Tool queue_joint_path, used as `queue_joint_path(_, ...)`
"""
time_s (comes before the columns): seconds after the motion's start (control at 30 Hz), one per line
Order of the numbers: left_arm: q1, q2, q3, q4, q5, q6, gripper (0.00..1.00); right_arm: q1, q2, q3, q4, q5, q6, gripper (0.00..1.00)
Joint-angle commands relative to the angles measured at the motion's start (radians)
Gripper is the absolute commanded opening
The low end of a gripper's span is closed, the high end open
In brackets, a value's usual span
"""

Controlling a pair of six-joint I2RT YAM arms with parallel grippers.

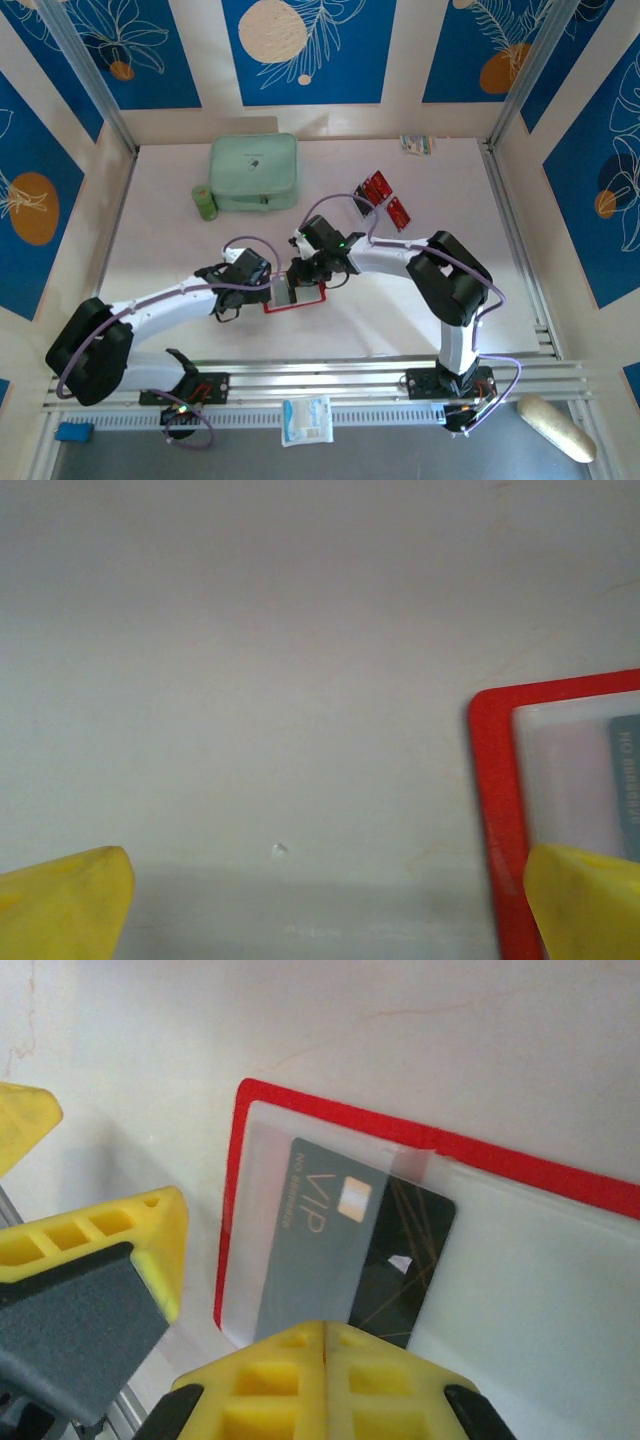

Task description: Put the credit cards into the card holder

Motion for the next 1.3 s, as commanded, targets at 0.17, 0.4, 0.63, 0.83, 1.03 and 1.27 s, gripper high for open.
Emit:
queue_joint_path(0.17,0.024,0.054,-0.021,-0.015,-0.010,-0.018,0.99,-0.013,0.022,0.049,-0.088,0.032,-0.049,0.00)
queue_joint_path(0.4,0.025,0.092,-0.010,0.005,0.002,-0.007,1.00,-0.007,0.075,0.081,-0.092,0.019,-0.051,0.00)
queue_joint_path(0.63,0.025,0.111,-0.008,0.014,0.009,-0.003,1.00,0.031,0.128,0.127,-0.113,0.008,-0.050,0.00)
queue_joint_path(0.83,0.025,0.108,-0.010,0.014,0.013,-0.003,1.00,0.051,0.152,0.145,-0.095,-0.012,-0.017,0.00)
queue_joint_path(1.03,0.025,0.103,-0.010,0.012,0.013,-0.001,1.00,0.034,0.079,0.130,-0.100,0.000,-0.014,0.00)
queue_joint_path(1.27,0.025,0.106,-0.008,0.017,0.014,-0.001,1.00,0.007,0.026,0.091,-0.113,0.025,-0.013,0.00)
